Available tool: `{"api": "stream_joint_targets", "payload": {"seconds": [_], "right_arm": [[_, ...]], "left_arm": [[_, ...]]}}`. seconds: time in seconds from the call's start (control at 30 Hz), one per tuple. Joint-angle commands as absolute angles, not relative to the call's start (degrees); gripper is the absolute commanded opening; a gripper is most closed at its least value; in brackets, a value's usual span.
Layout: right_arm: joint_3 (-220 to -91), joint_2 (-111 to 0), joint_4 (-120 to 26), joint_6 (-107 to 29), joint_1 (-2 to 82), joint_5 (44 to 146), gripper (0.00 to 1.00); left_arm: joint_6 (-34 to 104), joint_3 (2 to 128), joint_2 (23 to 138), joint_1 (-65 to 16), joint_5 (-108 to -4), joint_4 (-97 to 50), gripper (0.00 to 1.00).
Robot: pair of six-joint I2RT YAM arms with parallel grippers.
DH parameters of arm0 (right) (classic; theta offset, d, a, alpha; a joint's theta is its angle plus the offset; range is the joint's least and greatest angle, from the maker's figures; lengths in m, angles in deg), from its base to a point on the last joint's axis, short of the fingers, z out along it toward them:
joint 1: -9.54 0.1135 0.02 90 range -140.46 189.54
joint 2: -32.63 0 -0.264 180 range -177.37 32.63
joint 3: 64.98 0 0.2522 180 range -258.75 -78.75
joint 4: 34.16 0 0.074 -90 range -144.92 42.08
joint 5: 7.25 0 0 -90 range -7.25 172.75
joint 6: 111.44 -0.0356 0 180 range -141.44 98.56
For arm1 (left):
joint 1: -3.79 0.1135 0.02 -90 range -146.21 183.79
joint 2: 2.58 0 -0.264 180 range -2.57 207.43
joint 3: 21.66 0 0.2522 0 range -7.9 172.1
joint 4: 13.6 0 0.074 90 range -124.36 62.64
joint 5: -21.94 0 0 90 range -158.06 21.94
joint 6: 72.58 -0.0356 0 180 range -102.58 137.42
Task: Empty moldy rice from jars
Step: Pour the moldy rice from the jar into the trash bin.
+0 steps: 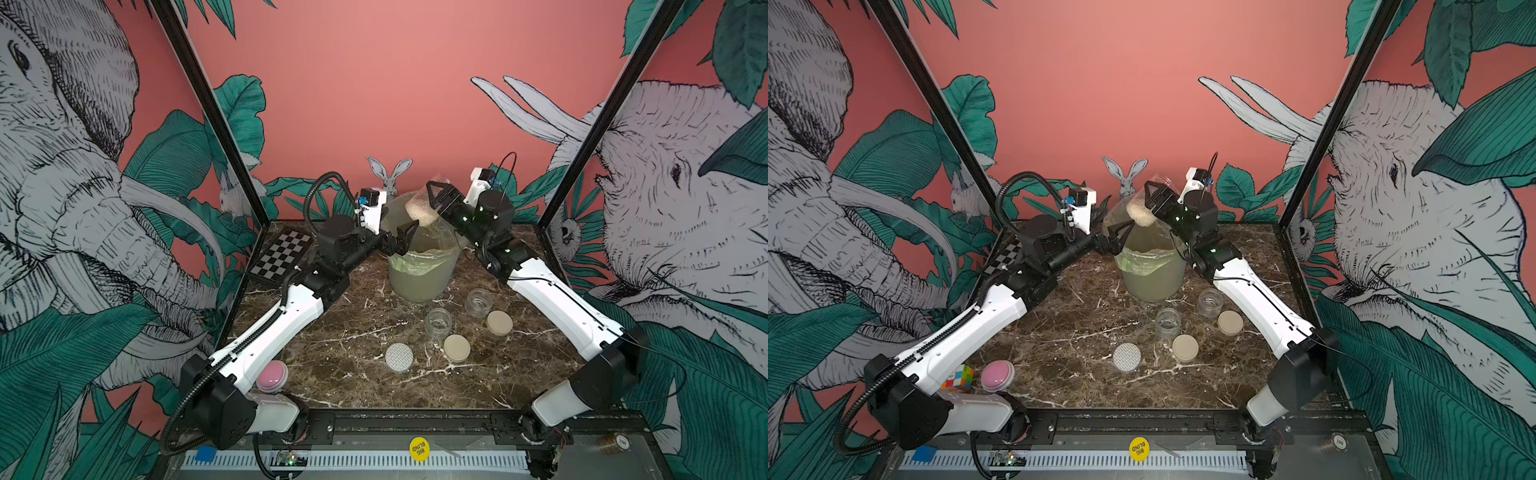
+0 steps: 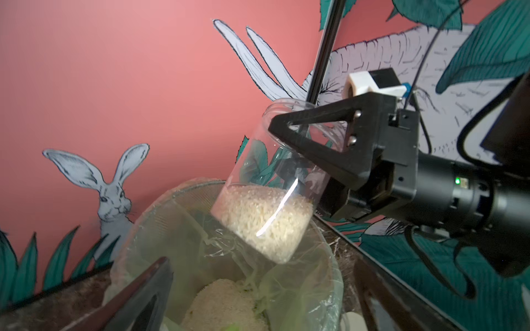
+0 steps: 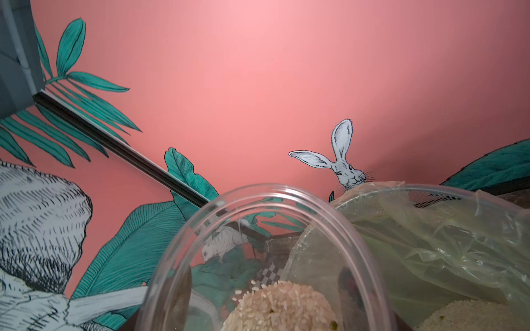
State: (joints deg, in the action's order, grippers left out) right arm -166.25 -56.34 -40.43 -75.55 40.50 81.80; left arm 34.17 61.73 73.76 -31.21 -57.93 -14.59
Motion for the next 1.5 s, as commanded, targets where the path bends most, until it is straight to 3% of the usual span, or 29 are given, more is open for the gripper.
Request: {"api": "stream_joint_targets", "payload": {"seconds": [0.0, 0.3, 0.63, 1.47], "right_arm": [[-168.1, -56.2, -33.9, -83.1, 40.5, 77.4, 0.29], [-166.5, -55.4, -34.0, -88.3, 42.7, 71.6, 0.29], [-171.2, -60.7, -33.7, -91.8, 47.5, 69.7, 0.29], [-171.7, -60.9, -28.7, -98.3, 49.8, 67.3, 0.28]], "left_arm": [[51.2, 56.9, 72.7, -31.4, -60.3, -7.5, 0.99], [66.3, 51.9, 72.5, -32.9, -64.0, 1.8, 0.99], [73.9, 51.4, 74.3, -35.5, -67.3, 7.0, 1.00], [78.5, 53.0, 77.1, -35.5, -73.0, 8.8, 1.00]]}}
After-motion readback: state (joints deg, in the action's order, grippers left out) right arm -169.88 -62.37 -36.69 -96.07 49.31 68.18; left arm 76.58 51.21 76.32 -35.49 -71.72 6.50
